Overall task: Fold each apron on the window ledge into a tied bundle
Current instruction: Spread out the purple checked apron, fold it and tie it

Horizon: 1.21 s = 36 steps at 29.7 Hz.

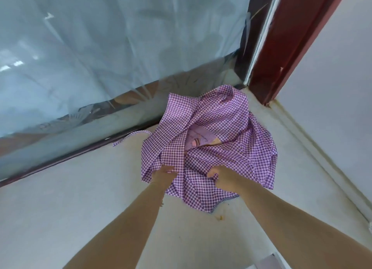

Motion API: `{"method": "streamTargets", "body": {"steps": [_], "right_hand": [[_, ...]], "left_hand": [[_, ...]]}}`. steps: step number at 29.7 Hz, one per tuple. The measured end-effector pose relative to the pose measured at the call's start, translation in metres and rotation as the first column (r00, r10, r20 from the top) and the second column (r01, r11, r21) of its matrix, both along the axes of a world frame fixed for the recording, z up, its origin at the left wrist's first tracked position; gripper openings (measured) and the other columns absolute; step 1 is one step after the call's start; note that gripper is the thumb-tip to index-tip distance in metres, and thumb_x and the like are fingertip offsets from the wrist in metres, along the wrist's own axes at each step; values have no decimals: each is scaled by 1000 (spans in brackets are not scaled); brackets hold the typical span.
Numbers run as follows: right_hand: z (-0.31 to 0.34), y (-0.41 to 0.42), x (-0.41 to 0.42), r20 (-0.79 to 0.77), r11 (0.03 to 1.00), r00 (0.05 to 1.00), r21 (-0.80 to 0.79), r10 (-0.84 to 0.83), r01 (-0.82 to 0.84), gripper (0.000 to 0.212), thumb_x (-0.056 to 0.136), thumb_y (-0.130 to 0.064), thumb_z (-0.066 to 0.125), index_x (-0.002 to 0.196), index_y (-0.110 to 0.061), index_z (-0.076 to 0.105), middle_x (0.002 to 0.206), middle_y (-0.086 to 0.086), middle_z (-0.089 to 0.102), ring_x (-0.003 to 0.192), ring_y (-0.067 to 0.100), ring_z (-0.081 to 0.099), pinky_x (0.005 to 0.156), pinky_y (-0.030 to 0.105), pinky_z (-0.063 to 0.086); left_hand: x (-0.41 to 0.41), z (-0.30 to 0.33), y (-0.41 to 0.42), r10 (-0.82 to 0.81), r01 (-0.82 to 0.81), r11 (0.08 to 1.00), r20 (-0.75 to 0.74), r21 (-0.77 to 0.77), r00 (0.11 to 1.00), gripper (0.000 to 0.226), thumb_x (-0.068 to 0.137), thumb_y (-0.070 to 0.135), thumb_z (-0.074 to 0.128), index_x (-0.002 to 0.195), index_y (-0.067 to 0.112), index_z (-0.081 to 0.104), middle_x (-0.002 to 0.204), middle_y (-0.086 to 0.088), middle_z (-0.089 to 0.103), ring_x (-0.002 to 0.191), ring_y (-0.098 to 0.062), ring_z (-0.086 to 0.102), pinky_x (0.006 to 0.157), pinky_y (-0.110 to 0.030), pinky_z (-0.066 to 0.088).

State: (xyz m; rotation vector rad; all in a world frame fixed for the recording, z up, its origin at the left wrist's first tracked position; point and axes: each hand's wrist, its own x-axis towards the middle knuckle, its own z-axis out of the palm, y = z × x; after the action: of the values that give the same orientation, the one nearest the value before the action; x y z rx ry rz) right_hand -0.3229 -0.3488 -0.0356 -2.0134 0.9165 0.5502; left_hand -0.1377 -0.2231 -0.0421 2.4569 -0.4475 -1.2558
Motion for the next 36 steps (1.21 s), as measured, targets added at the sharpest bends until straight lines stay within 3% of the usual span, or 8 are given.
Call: {"method": "streamTargets", "body": {"steps": [6,10,14,18,21,26,31,36], "right_hand": [[-39,2,-20,-163,851,889,-260,427,-456,77,85,-42,64,148,-29,21,156,-2,19,143,23,19,116,47,23],[-54,-1,-40,-222,767,857,-383,464,-515,82,83,-46,63,148,-24,18,155,2,16,142,26,18,115,45,24],[-58,-6,-41,-151,724,910,-562,386,-400,45,70,-28,80,108,-12,62,113,8,60,104,28,59,81,39,52],[-39,-7,-15,20,888,973,-415,228,-199,28,96,-30,52,119,-15,56,117,4,63,108,24,59,89,30,46],[-19,-4,8,203,957,969,-278,141,-81,29,96,-31,50,121,-16,54,120,6,62,112,27,59,95,40,48],[38,9,42,383,974,919,-226,89,0,17,97,-30,49,89,-15,49,78,1,58,76,24,59,70,42,47],[96,17,60,399,953,900,-298,176,-54,42,88,-49,60,112,-19,43,90,-3,62,75,16,61,68,35,52],[137,28,65,374,749,862,-663,341,-9,39,86,-18,65,119,-18,45,115,1,51,77,13,55,67,31,52]], "left_hand": [[-25,-16,8,152,-152,986,-3,68,988,32,93,15,57,124,9,58,142,-15,26,107,-29,48,104,-32,36],[-44,-17,-4,121,-121,993,16,-1,992,10,93,15,52,94,9,60,110,-14,57,97,-28,55,95,-37,45],[-56,-16,-9,-25,21,995,-43,-97,999,15,92,8,49,93,11,64,90,-5,62,87,-24,56,89,-38,48],[-66,-10,-7,-272,268,950,-5,-162,962,47,89,21,64,132,17,47,131,-5,50,120,-22,49,104,-31,40],[-74,0,-2,-379,396,909,137,-133,915,84,77,38,74,145,26,26,145,-3,30,132,-23,33,110,-40,33],[-63,43,6,-114,252,913,392,-322,913,33,89,21,58,121,13,51,117,-6,55,103,-22,54,85,-29,43],[-24,97,20,113,56,867,305,-496,945,25,90,2,49,105,15,64,93,3,65,88,-15,59,83,-27,46],[27,143,55,158,28,824,277,-566,948,31,91,-9,39,105,6,62,95,-4,63,88,-18,57,87,-30,47]]}}
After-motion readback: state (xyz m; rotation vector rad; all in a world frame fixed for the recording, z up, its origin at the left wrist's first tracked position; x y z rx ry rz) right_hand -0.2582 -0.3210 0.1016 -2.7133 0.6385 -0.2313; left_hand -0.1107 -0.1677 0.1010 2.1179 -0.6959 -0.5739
